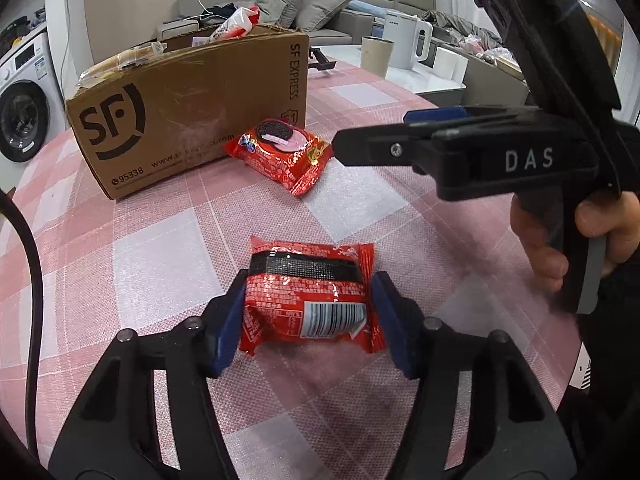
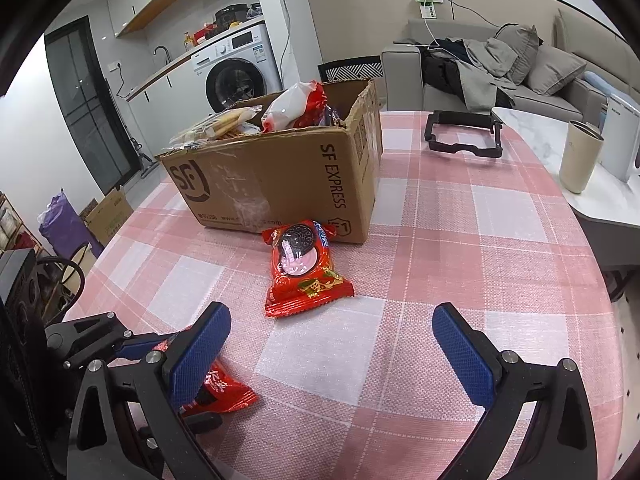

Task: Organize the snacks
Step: 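Lower the left tool onto the red-and-black wrapped snack and close it, then grasp the red Oreo pack with the right tool while the left tool holds its snack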

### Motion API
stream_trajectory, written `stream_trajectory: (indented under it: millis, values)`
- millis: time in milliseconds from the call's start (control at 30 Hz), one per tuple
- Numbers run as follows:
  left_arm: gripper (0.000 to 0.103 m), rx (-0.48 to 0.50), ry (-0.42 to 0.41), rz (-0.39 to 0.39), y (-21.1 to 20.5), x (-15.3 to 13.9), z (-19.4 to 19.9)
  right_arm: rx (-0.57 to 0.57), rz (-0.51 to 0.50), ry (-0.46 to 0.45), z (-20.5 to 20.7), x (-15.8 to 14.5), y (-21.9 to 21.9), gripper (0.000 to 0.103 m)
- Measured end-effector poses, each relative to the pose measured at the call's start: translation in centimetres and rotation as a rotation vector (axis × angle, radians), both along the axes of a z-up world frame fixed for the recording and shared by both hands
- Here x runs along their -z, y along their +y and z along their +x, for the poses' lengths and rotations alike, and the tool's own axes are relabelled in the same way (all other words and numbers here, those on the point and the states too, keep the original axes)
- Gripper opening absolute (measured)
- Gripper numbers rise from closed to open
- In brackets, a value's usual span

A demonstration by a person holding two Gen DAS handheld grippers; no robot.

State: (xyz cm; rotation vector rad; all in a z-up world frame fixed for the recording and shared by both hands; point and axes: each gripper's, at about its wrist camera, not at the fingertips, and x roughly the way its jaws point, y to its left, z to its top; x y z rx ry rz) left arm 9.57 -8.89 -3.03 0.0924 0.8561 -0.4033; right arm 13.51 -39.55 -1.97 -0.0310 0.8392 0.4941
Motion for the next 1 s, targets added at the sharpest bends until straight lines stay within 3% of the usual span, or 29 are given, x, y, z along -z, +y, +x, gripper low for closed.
stream_trajectory:
  millis: [300,600,800,1000]
  values:
    - [0.051,0.001,-0.001,0.000,0.9,-0.2,-0.2,0.001,-0.001,0.002,0.0,0.0,0.0,0.103]
    - [0.051,-0.089,0.013,-0.014,4.3,-0.3,1.2,0.003,-0.001,0.008,0.1,0.3,-0.2,0.103]
    - [0.051,-0.162,-0.009,0.033,6.4,-0.3,2.2,0.010,-0.017,0.021,0.3,0.7,0.3,0.103]
    - [0.051,-0.200,-0.004,0.020,8.2,0.0,2.6,0.013,-0.104,0.059,1.7,2.4,2.9,0.103]
